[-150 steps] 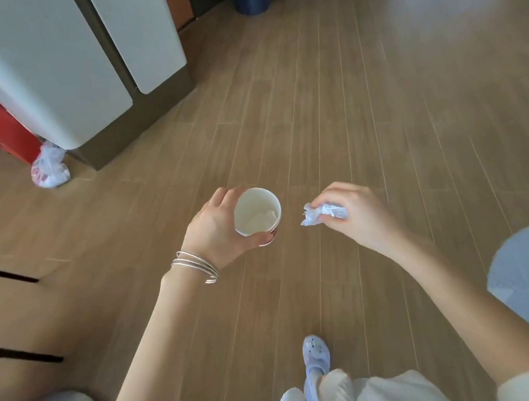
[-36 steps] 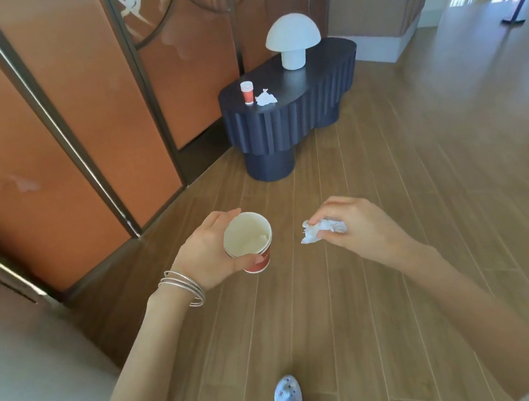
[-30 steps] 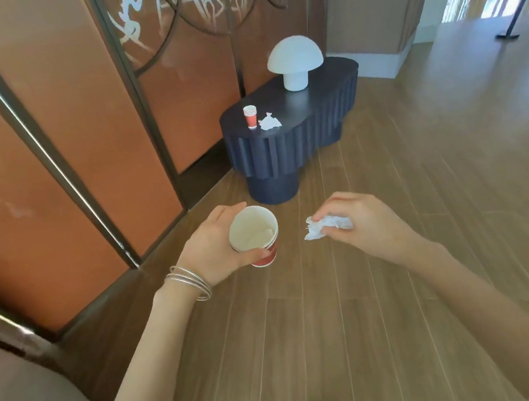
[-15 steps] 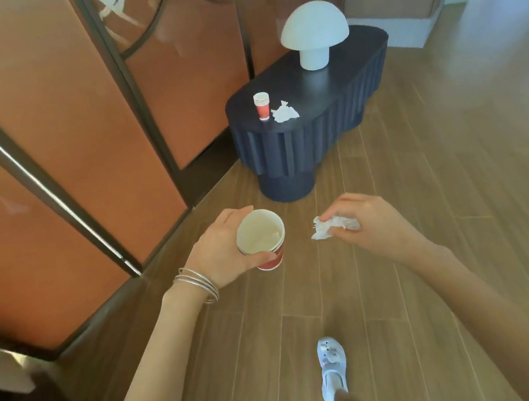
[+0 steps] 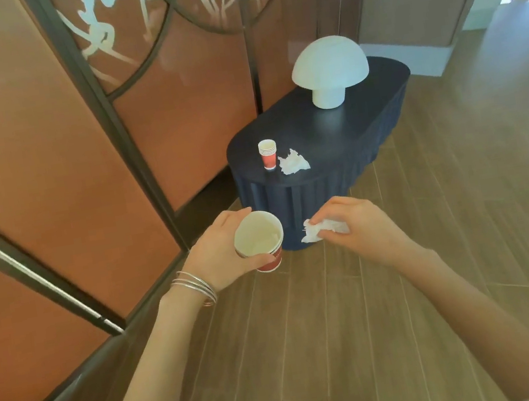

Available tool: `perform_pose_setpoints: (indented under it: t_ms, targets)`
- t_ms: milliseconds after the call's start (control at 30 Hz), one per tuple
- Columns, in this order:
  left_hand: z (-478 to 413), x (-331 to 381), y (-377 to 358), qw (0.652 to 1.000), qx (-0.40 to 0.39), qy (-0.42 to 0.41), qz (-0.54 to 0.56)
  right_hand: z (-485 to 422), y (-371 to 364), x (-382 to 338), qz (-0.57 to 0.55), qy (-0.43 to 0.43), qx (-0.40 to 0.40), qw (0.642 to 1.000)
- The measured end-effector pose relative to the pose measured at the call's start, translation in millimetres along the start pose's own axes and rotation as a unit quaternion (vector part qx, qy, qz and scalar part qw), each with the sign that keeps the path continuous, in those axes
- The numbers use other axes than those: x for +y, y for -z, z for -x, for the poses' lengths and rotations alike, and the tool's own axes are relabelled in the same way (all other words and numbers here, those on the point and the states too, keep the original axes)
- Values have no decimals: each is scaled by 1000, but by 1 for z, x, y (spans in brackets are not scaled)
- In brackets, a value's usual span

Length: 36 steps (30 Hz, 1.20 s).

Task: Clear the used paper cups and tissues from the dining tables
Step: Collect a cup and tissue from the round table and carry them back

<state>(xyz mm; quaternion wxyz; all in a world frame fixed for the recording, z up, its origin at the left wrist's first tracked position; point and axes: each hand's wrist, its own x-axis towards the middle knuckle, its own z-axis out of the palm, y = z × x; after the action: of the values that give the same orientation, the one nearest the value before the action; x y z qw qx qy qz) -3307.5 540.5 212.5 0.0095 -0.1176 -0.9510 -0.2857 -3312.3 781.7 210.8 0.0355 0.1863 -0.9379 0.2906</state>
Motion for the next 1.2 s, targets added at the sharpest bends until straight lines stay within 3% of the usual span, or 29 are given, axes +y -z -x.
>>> perform_pose_setpoints:
  t_ms: [833, 1200]
  targets:
    - [-421, -140, 11, 999, -35, -27, 17, -379, -18, 172, -7, -96, -1, 995]
    - [-563, -180, -31, 998, -39, 30, 47, -497, -48, 281, -42, -147, -32, 988]
